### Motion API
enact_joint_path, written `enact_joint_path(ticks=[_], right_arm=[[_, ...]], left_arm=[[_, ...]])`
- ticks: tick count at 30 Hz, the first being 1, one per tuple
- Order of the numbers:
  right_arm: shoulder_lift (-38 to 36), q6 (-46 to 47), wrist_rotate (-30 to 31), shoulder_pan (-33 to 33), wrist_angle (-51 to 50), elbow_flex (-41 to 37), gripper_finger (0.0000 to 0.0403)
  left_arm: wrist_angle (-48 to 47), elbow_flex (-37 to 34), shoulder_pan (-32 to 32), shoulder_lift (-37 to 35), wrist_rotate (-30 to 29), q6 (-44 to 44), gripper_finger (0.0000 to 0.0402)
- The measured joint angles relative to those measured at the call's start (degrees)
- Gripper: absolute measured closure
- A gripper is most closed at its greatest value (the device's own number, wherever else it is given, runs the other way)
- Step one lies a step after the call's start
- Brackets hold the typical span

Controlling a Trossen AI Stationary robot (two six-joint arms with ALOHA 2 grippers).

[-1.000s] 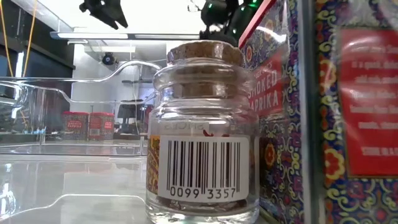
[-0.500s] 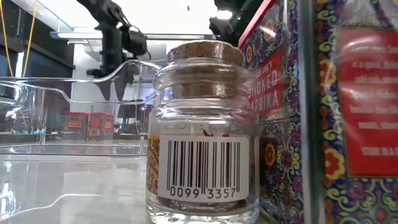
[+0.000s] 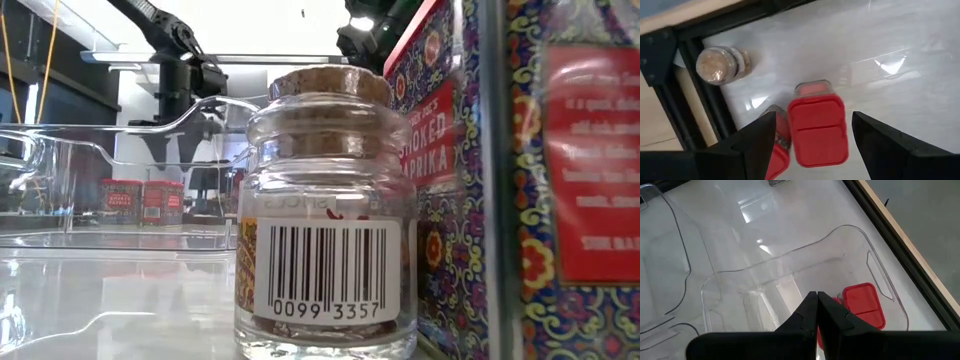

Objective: Sort spices by type
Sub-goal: Put the red seasoning can into the top transparent bin

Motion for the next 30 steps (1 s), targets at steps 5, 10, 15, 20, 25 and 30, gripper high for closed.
enact_joint_path(ticks=[5,10,15,20,25,30], right_arm=[[0.0,0.0,0.0,0.0,0.0,0.0,0.0402],[0.0,-0.2,0.0,0.0,1.0,0.0,0.0402],[0.0,0.2,0.0,0.0,1.8,0.0,0.0402],[0.0,1.0,0.0,0.0,1.9,0.0,0.0402],[0.0,1.0,0.1,0.0,1.9,0.0,0.0402],[0.0,1.0,0.1,0.0,1.9,0.0,0.0402]], left_arm=[[0.9,-2.7,0.8,-0.1,0.7,-0.9,0.0154],[1.5,-3.6,0.8,-0.1,0.6,0.1,0.0154],[4.8,-3.6,0.9,-0.1,0.4,2.5,0.0154],[5.1,-3.6,0.9,-0.1,0.5,3.3,0.0154],[5.0,-3.6,1.7,-0.1,1.6,2.9,0.0142],[5.0,-3.6,3.0,-0.1,3.0,2.7,0.0095]])
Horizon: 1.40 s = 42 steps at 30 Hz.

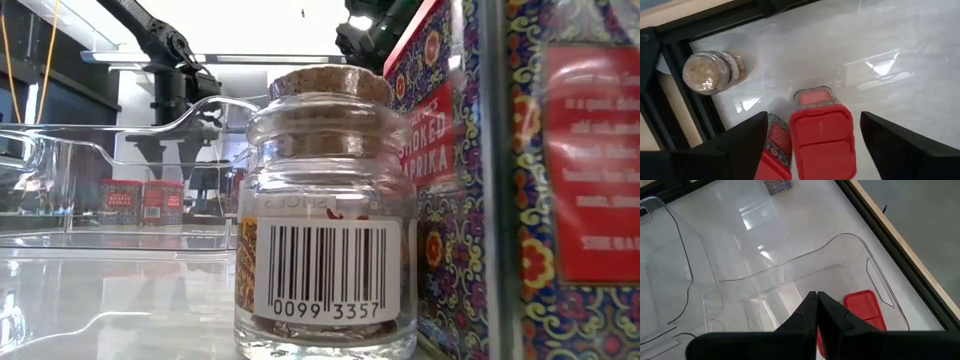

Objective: Sort spices by type
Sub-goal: Put the red seasoning can into the top transparent bin

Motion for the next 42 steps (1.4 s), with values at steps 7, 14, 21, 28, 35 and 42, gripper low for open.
enact_joint_path(ticks=[7,14,21,28,35,42], right_arm=[[0.0,-0.5,0.0,0.0,0.1,0.0,0.0402],[0.0,-0.2,0.0,0.0,0.3,0.0,0.0402],[0.0,0.9,0.0,0.0,0.3,-0.1,0.0402],[0.4,1.0,0.0,0.0,0.4,-0.1,0.0402],[1.0,2.1,0.0,0.2,0.7,-0.1,0.0402],[1.0,1.9,0.2,0.5,0.8,-0.1,0.0402]], left_arm=[[-0.8,0.0,-0.5,0.0,-1.1,-4.4,0.0072],[1.3,0.0,-1.9,0.0,-2.5,-6.0,0.0072],[0.4,0.0,-2.2,0.0,-1.5,-7.7,0.0072],[-0.3,0.0,-2.2,2.1,-1.2,-8.6,0.0072],[-0.7,0.0,-2.9,5.4,-0.5,-8.6,0.0073],[-1.3,0.0,-3.7,6.0,-1.7,-7.6,0.0074]])
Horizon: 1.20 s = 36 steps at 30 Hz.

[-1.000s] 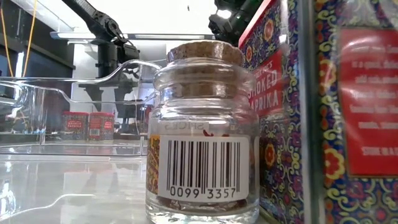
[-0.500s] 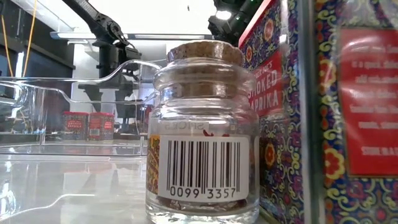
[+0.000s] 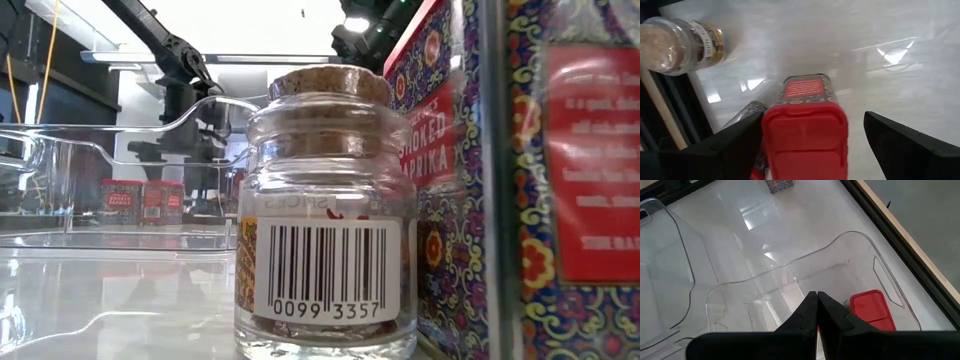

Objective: Sort spices by type
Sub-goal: Put the red seasoning can into the top transparent bin

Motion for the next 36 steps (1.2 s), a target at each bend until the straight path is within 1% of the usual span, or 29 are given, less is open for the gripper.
enact_joint_path(ticks=[4,7,10,15,16,21,25,29,31,34,36], right_arm=[[0.0,0.0,0.0,0.0,0.1,0.0,0.0402],[0.0,0.0,0.0,0.0,0.1,0.0,0.0402],[0.0,0.0,0.1,-0.1,0.1,0.0,0.0402],[0.0,-0.5,0.1,-0.1,0.1,0.0,0.0402],[0.0,-0.5,0.1,-0.1,0.1,0.0,0.0402],[0.0,-1.1,-0.1,-0.1,-0.1,0.0,0.0402],[-1.5,-1.5,-2.6,0.0,-0.8,0.0,0.0402],[-4.7,-0.7,-2.5,0.0,-1.2,0.0,0.0402],[-6.9,0.3,-1.5,0.0,-1.4,0.0,0.0402],[-10.3,1.5,1.6,-0.1,-1.4,0.0,0.0402],[-12.5,2.0,4.2,-0.1,-1.4,0.0,0.0402]], left_arm=[[-0.9,0.0,-0.2,0.0,-0.8,0.1,0.008],[-1.5,0.0,-0.6,0.0,-0.7,0.1,0.0098],[-1.9,0.0,-0.9,0.0,-0.7,0.1,0.0131],[-2.3,0.0,-1.8,-0.1,-0.8,0.4,0.0209],[-2.2,0.0,-2.1,-0.1,-0.7,0.4,0.0216],[-1.1,0.0,-3.7,-0.3,0.5,1.4,0.0216],[-1.0,1.5,-4.2,-2.2,3.5,4.9,0.0216],[-0.9,7.5,-3.9,-5.7,5.0,6.0,0.0216],[0.6,11.3,-4.4,-7.4,7.2,6.3,0.0216],[2.8,16.9,-7.5,-9.1,10.2,8.9,0.0216],[2.7,20.3,-10.9,-9.1,10.6,10.9,0.0216]])
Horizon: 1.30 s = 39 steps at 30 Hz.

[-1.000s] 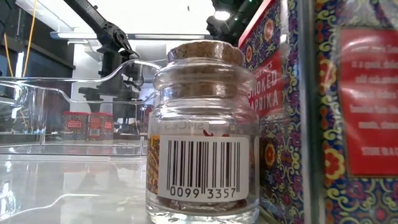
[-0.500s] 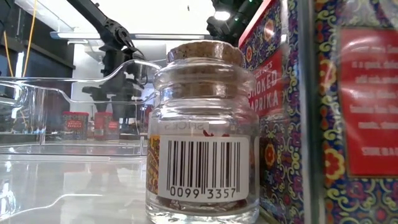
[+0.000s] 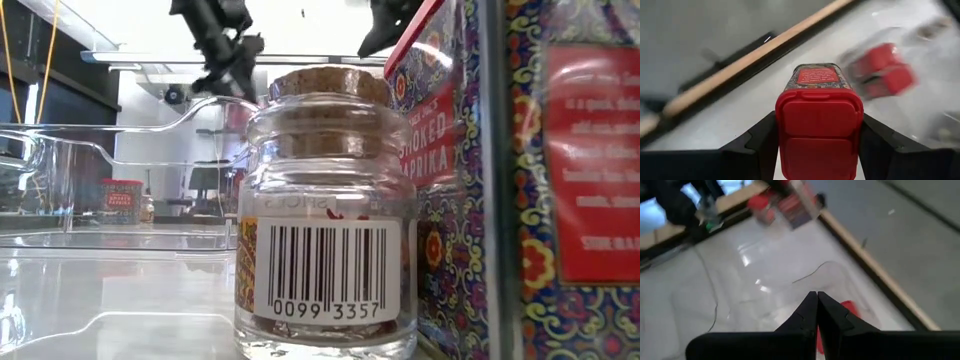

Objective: Sort spices by type
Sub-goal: Put the red seasoning can into the top transparent bin

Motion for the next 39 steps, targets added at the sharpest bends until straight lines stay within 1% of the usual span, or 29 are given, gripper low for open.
enact_joint_path(ticks=[4,7,9,11,13,15,18,20,26,30,32,36,39], right_arm=[[-3.9,0.8,4.3,0.0,0.0,0.0,0.0402],[-6.2,1.1,7.2,0.0,0.0,0.0,0.0402],[-7.1,2.0,9.0,0.0,-0.4,0.0,0.0402],[-7.5,3.0,9.6,-0.1,-0.7,0.0,0.0402],[-7.5,3.9,9.7,-0.1,-1.5,0.0,0.0402],[-7.4,4.8,9.7,-0.1,-2.3,0.0,0.0402],[-6.9,6.0,9.7,0.0,-3.6,0.0,0.0402],[-6.6,6.1,9.6,0.0,-4.5,0.0,0.0402],[-6.7,6.1,9.6,0.0,-5.3,0.0,0.0402],[-6.6,6.1,9.5,0.0,-5.4,0.0,0.0402],[-6.6,6.1,9.5,0.0,-5.3,0.0,0.0402],[-6.6,6.8,9.5,0.0,-5.8,0.0,0.0402],[-6.6,7.0,9.5,0.0,-6.2,0.0,0.0402]], left_arm=[[0.9,4.2,-8.4,0.2,-0.6,4.6,0.0216],[3.3,4.8,-15.2,0.4,-1.1,9.0,0.0216],[5.3,4.7,-19.6,0.9,-4.2,12.7,0.0216],[7.7,4.7,-22.7,1.5,-9.5,16.2,0.0216],[9.0,4.7,-24.7,2.5,-14.2,17.6,0.0216],[9.6,4.7,-25.3,3.8,-16.3,17.3,0.0216],[9.1,4.7,-25.1,6.0,-16.3,16.3,0.0216],[8.4,4.7,-24.9,7.5,-16.5,17.1,0.0216],[7.6,4.7,-24.6,11.8,-16.2,23.7,0.0216],[8.0,4.7,-24.4,14.7,-16.1,31.6,0.0216],[8.5,4.7,-24.4,16.1,-17.0,35.1,0.0216],[8.4,4.7,-24.4,18.3,-21.2,41.7,0.0216],[8.9,4.7,-24.1,19.5,-21.8,45.0,0.0216]])
